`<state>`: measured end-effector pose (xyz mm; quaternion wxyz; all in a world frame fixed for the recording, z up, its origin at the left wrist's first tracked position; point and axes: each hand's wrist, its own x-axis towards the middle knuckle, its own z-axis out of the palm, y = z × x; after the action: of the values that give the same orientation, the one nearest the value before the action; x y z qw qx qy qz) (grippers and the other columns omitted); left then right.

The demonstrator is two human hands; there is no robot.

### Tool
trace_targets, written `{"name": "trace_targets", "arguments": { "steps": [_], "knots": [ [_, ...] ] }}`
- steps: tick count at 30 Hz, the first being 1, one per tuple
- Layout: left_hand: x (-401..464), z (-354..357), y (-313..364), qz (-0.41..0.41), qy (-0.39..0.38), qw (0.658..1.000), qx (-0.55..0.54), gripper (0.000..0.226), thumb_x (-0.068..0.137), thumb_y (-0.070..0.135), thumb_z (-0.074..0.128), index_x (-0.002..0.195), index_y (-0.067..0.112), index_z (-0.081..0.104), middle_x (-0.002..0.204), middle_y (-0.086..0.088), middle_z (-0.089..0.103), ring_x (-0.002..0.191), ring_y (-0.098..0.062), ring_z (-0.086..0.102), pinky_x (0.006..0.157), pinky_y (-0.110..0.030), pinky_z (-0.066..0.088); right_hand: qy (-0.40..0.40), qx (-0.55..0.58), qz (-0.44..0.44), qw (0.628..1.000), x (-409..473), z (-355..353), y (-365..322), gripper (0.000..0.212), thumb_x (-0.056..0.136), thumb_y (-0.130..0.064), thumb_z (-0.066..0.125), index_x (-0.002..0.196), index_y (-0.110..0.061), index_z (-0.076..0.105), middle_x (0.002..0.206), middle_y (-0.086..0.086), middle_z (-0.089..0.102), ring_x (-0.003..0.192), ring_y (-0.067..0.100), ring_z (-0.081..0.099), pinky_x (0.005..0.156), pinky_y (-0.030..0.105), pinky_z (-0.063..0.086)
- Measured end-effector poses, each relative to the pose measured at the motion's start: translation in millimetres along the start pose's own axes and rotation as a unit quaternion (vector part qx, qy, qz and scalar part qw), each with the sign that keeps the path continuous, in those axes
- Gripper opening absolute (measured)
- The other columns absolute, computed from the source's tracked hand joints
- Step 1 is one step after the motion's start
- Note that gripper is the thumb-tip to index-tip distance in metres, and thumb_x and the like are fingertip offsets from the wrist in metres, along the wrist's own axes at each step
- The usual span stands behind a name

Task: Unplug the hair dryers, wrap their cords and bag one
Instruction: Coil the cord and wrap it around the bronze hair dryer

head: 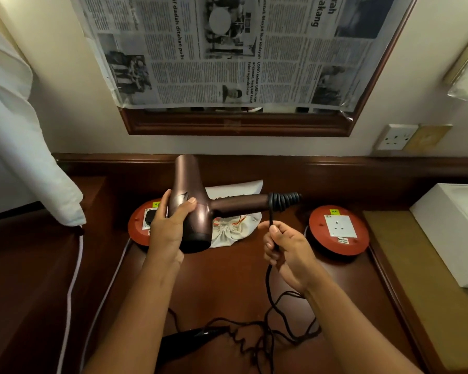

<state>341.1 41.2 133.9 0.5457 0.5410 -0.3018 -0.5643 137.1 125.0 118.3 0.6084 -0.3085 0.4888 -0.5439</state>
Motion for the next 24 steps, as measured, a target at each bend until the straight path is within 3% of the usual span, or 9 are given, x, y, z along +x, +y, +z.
{"name": "trace_targets", "arguments": {
  "steps": [6,10,14,18,22,24],
  "knots": [
    [9,4,9,-0.020,-0.014,1.000,0.006,0.070,0.078,0.023,0.076,0.139,0.034,0.045,0.116,-0.002,0.064,0.094,-0.027,0.068,0.072,-0.037,0.056,0.029,-0.062,0.019,0.997,16,-5,6,0.047,0.088,-0.050,0.047,0.071,-0.007,0.055,0.050,0.000,0.029,0.045,0.013,0.023,0.046,0.028,0.019],
    [13,3,14,-0.021,-0.013,1.000,0.017,0.068,0.077,0.022,0.076,0.137,0.035,0.047,0.118,-0.002,0.063,0.094,-0.026,0.068,0.073,-0.038,0.056,0.014,-0.062,0.036,0.997,25,-8,9,0.043,0.095,-0.044,0.044,0.074,-0.008,0.055,0.050,0.000,0.030,0.043,0.011,0.020,0.047,0.029,0.014],
    [14,-1,11,-0.038,-0.017,0.999,0.016,0.069,0.078,0.023,0.076,0.139,0.034,0.046,0.120,-0.004,0.062,0.095,-0.027,0.068,0.076,-0.040,0.057,0.002,-0.037,0.044,0.998,34,-11,10,0.031,0.099,-0.030,0.043,0.079,-0.010,0.055,0.056,-0.001,0.033,0.042,0.007,0.025,0.041,0.022,0.020],
    [14,-6,13,-0.049,-0.034,0.998,0.014,0.070,0.078,0.023,0.075,0.140,0.032,0.045,0.119,-0.005,0.063,0.094,-0.026,0.068,0.074,-0.038,0.057,-0.005,-0.078,0.018,0.997,40,-13,7,0.028,0.099,-0.022,0.045,0.083,-0.008,0.063,0.059,0.000,0.034,0.048,0.011,0.030,0.048,0.025,0.025],
    [17,-11,18,-0.042,-0.048,0.998,0.025,0.068,0.079,0.023,0.075,0.140,0.031,0.046,0.120,-0.005,0.062,0.092,-0.024,0.068,0.067,-0.033,0.055,-0.017,-0.165,-0.011,0.986,47,-18,0,0.033,0.087,-0.040,0.054,0.068,-0.016,0.066,0.055,0.000,0.034,0.049,0.015,0.028,0.049,0.028,0.024],
    [18,-14,21,-0.045,-0.054,0.997,0.033,0.069,0.079,0.025,0.074,0.141,0.031,0.044,0.120,-0.005,0.062,0.093,-0.024,0.068,0.066,-0.032,0.054,-0.021,-0.253,-0.018,0.967,50,-22,-8,0.046,0.081,-0.052,0.056,0.068,-0.008,0.064,0.053,0.000,0.035,0.046,0.012,0.030,0.045,0.024,0.026]
  ]
}}
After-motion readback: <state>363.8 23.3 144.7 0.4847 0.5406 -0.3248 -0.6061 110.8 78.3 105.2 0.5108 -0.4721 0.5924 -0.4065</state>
